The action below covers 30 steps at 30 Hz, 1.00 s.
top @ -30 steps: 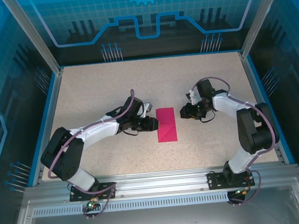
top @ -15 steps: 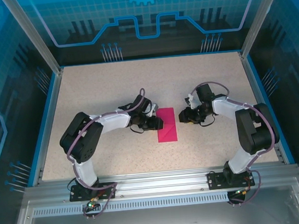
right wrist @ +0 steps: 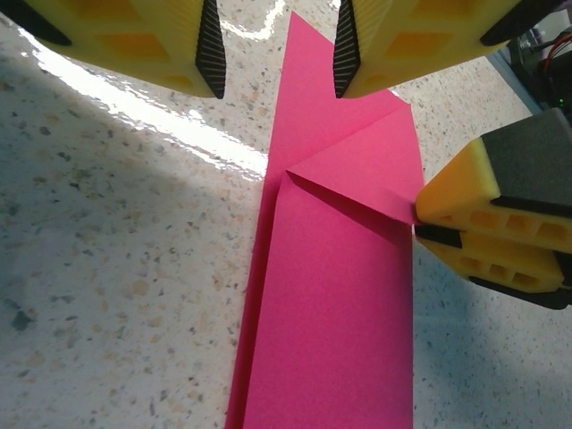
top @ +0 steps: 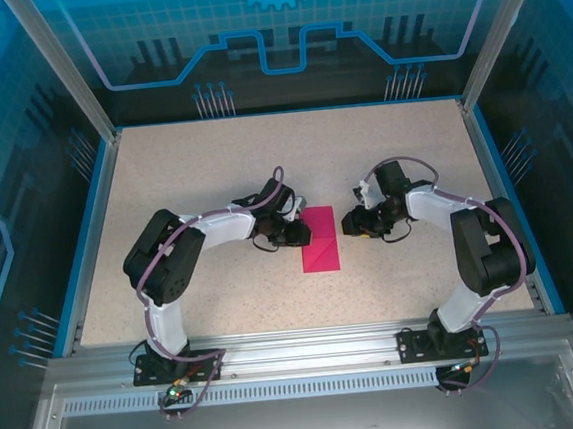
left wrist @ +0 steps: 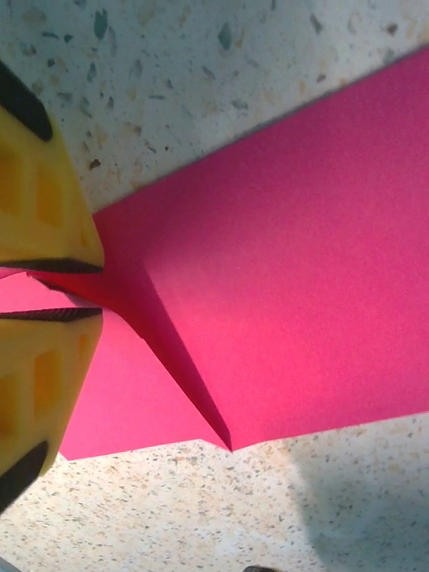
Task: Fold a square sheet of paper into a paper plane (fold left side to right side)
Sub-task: Fold the triangle a second time at the center of the table, then turn over the paper at the center of the table.
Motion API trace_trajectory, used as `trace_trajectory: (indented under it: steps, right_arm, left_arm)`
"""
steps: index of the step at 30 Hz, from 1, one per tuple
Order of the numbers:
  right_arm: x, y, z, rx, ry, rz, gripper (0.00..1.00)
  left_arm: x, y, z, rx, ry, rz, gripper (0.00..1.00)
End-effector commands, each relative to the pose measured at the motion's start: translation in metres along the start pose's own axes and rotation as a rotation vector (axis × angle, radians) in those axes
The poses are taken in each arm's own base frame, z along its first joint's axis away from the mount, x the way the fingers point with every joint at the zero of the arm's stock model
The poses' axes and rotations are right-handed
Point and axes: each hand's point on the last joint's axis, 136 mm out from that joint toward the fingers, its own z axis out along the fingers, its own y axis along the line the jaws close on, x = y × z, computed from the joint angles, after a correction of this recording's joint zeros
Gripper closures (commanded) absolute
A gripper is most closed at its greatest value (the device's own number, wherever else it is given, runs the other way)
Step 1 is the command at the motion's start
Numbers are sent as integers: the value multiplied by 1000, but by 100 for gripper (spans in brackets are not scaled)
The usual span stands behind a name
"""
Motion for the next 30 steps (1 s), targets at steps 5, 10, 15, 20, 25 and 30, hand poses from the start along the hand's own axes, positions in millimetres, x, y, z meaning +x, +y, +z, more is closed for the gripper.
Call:
trace_trajectory:
  steps: [5, 10, 15, 20, 25, 30]
  right_arm:
    - [6, 18, 9, -89, 30, 13, 62]
    - [2, 26, 13, -143, 30, 36, 61]
    - [1, 35, 23, -186, 43, 43, 56]
    - [-2, 45, 35, -227, 64, 61, 56]
    - [-3, 48, 42, -212, 75, 80, 50]
    - [1, 44, 54, -190, 114, 135, 52]
  left_arm:
    - [-5, 7, -9, -37, -19, 10, 93]
    - [-6, 10, -20, -32, -50, 1, 94]
    - [-4, 10, -26, -25, -63, -2, 94]
    - [-5, 9, -25, -17, -65, -6, 93]
    - [-5, 8, -24, -12, -64, -6, 93]
    - [-5, 8, -25, -7, -66, -10, 90]
